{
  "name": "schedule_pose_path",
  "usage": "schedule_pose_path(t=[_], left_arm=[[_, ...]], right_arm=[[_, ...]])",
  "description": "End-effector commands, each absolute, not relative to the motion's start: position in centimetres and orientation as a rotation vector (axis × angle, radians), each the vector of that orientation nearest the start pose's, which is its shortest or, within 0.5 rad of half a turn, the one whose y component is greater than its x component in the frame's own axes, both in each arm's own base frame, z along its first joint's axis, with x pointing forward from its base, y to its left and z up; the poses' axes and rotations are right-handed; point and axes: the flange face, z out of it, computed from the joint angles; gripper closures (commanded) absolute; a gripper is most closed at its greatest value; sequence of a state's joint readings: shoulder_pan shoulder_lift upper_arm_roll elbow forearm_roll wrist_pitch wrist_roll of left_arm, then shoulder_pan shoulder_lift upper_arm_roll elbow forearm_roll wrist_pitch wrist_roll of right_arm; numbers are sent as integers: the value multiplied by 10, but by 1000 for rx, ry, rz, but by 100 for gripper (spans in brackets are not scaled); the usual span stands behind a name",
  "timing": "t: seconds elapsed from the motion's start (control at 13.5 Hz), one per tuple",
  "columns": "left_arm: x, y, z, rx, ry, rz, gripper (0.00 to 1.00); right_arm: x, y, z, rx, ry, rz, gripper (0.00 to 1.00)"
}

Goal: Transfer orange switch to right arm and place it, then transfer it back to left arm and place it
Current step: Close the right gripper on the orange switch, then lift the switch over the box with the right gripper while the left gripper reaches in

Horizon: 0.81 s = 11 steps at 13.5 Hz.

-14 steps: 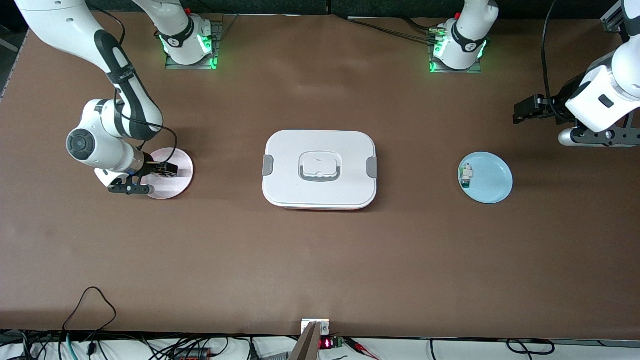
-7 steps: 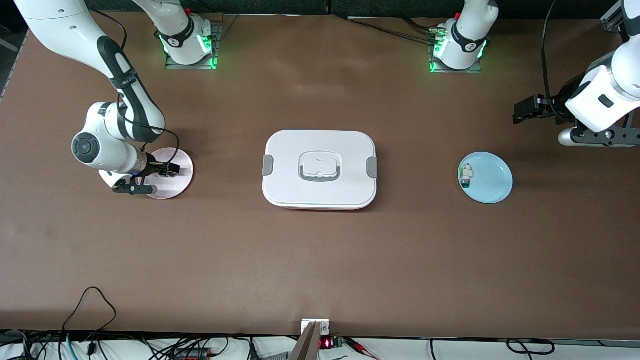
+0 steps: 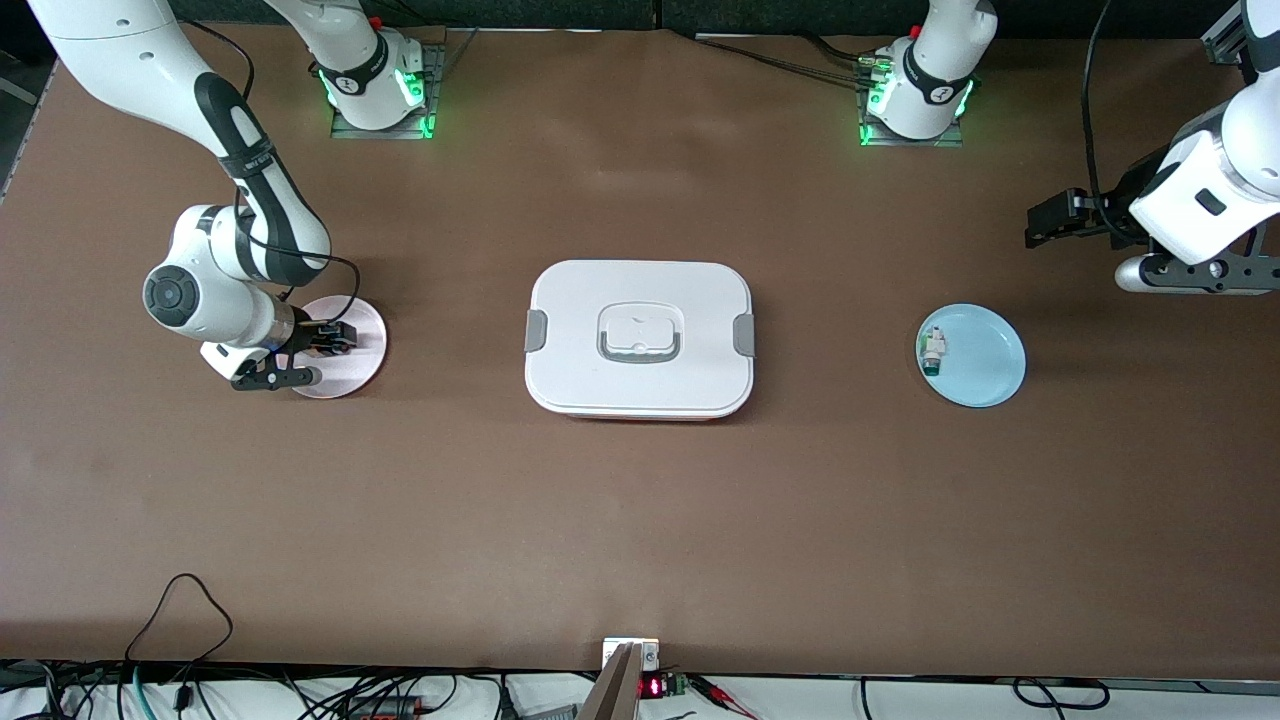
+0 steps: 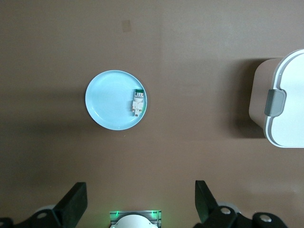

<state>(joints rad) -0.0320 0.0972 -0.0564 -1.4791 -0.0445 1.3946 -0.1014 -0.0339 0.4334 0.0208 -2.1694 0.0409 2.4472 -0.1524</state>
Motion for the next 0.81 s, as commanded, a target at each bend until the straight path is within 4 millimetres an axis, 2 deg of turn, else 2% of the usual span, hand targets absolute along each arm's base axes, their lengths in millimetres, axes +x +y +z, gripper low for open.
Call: schedule_pose_path(t=[0.0, 0.15, 0.3, 0.37, 0.52, 0.59, 0.74], left_arm=[[557, -55, 607, -3155, -6, 286, 0], [557, -55, 607, -3155, -6, 286, 0], [557, -55, 607, -3155, -6, 286, 0], [557, -55, 607, -3155, -6, 286, 0], [557, -55, 607, -3155, -6, 286, 0], [557, -55, 607, -3155, -6, 286, 0], [557, -55, 607, -3155, -6, 286, 0]], right_arm=[[559, 5, 226, -3053, -211, 181, 66], [573, 11, 267, -3050, -243, 150, 66], [589, 39, 321, -3034, -368, 57, 67], [595, 42, 344, -3031, -396, 54, 67], [600, 49, 394, -3027, -442, 49, 68], [603, 59, 418, -3015, -499, 48, 68], [607, 61, 450, -2998, -536, 57, 68]])
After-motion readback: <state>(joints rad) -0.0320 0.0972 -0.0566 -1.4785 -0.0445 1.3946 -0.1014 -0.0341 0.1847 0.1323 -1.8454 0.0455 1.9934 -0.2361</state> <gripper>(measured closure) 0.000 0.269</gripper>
